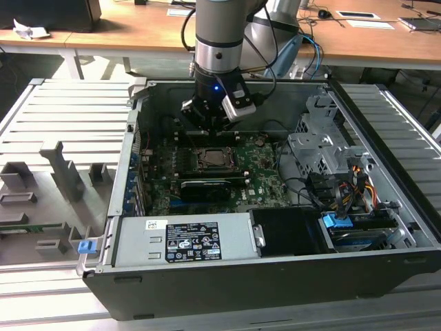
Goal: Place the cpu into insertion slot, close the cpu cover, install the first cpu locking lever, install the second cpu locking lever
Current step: 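Install the first cpu locking lever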
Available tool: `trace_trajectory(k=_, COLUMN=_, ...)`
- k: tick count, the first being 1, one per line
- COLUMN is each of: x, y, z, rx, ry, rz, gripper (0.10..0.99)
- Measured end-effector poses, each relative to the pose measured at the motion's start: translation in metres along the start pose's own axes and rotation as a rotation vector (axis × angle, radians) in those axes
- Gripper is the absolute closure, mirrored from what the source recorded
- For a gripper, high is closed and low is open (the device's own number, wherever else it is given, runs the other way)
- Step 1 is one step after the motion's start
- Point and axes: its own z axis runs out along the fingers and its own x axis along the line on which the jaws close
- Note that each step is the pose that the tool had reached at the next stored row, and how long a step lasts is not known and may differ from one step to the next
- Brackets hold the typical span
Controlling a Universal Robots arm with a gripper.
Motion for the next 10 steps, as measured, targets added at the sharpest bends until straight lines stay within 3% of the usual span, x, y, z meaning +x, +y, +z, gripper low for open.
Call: trace_trajectory(k=10, x=0.0, y=0.0, z=0.0, rx=0.0, ry=0.0009, rz=-0.041, gripper=0.98)
